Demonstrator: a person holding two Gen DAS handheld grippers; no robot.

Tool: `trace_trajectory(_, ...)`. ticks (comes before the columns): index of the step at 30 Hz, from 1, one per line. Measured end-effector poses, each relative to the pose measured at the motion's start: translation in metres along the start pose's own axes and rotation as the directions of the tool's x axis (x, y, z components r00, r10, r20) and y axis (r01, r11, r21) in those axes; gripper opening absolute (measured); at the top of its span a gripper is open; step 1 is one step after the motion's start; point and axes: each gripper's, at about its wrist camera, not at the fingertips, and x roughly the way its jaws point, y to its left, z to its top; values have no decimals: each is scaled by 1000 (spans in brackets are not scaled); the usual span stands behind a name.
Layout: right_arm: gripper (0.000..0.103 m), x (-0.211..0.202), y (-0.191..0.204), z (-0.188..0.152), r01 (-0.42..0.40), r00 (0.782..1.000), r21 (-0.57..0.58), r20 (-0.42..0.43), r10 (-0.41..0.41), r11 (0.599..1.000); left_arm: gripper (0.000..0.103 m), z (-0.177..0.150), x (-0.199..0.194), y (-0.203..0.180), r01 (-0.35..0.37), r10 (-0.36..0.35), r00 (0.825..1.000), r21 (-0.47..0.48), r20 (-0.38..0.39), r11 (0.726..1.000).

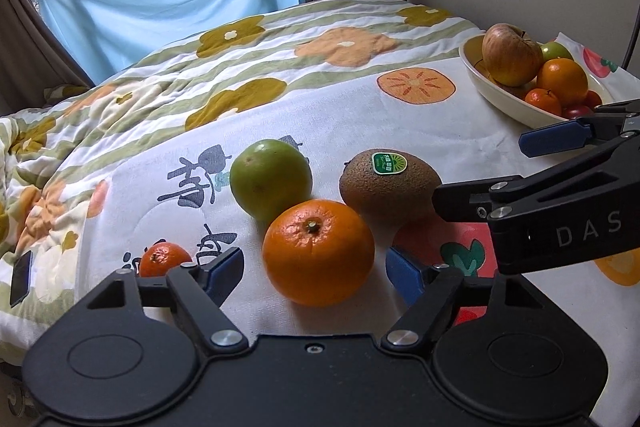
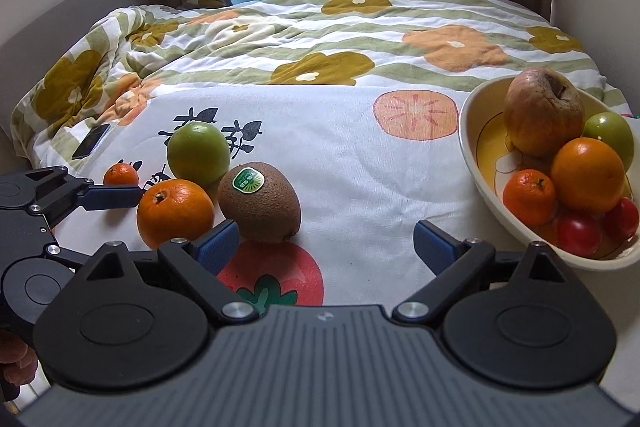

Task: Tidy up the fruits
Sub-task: 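Grasp the large orange with the left tool while the right tool grasps the kiwi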

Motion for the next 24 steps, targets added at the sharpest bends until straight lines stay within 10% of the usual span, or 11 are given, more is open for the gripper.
trace_trajectory(4,103,7,3,-1,-19,1000,-7,-7,19,1000,64,-2,4,6,39,-39,999,-31,-5,999)
trace_trajectory(24,89,37,27,2,-89,996,-127,-19,88,988,63,-19,-11,17,-15,14,1000,-67,-26,998)
